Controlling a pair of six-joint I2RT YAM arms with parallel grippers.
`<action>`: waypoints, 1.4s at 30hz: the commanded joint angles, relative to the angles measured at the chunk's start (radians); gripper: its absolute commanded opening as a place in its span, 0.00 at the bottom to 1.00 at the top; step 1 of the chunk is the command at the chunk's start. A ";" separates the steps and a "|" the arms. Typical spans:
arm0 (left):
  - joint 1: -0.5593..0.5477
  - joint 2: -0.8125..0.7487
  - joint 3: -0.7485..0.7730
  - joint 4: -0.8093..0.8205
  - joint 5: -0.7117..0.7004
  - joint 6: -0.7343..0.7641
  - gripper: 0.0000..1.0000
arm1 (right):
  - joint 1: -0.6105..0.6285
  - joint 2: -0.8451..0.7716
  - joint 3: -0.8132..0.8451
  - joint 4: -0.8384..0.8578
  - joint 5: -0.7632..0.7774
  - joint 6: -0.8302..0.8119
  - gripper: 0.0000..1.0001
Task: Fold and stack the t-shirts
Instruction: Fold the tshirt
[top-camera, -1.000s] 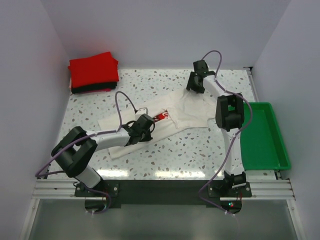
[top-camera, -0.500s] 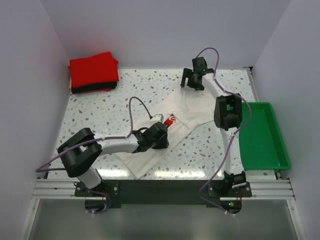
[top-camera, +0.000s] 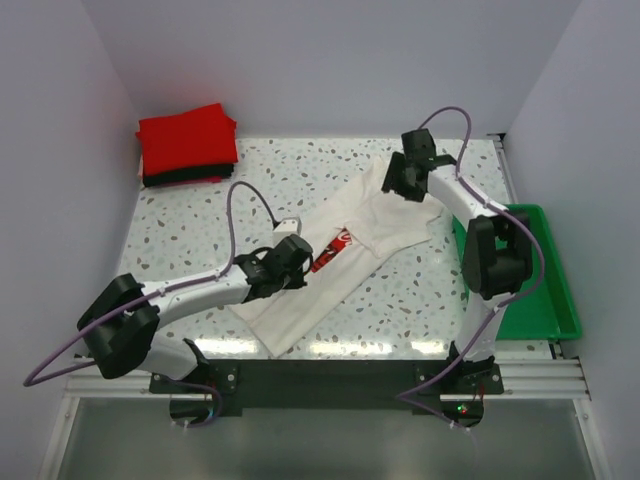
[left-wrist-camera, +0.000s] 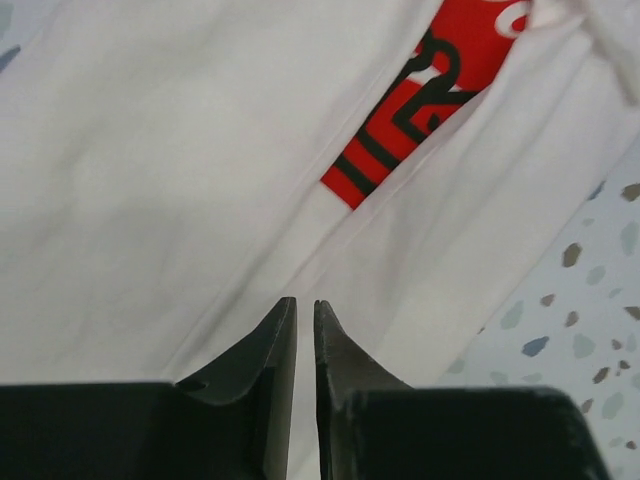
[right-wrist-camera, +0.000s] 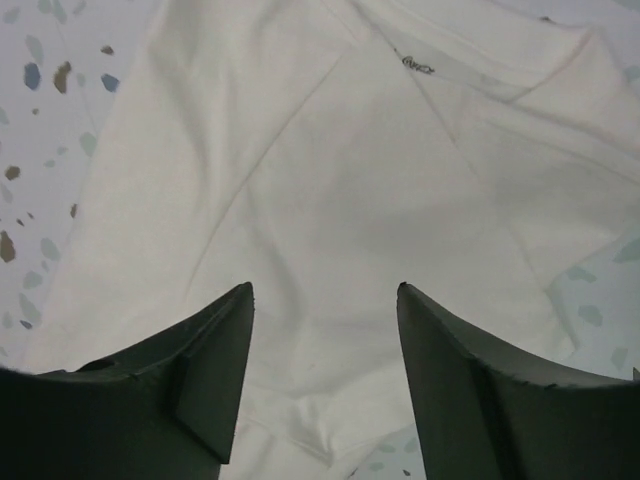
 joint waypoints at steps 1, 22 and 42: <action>-0.002 -0.019 -0.069 -0.031 -0.003 0.017 0.15 | 0.020 -0.009 -0.099 0.064 -0.015 0.040 0.60; -0.059 0.159 -0.165 0.243 0.184 -0.150 0.00 | 0.040 0.566 0.575 -0.073 -0.036 -0.072 0.51; -0.002 0.131 0.107 0.135 0.086 0.072 0.33 | 0.155 0.614 0.792 0.020 -0.089 -0.213 0.87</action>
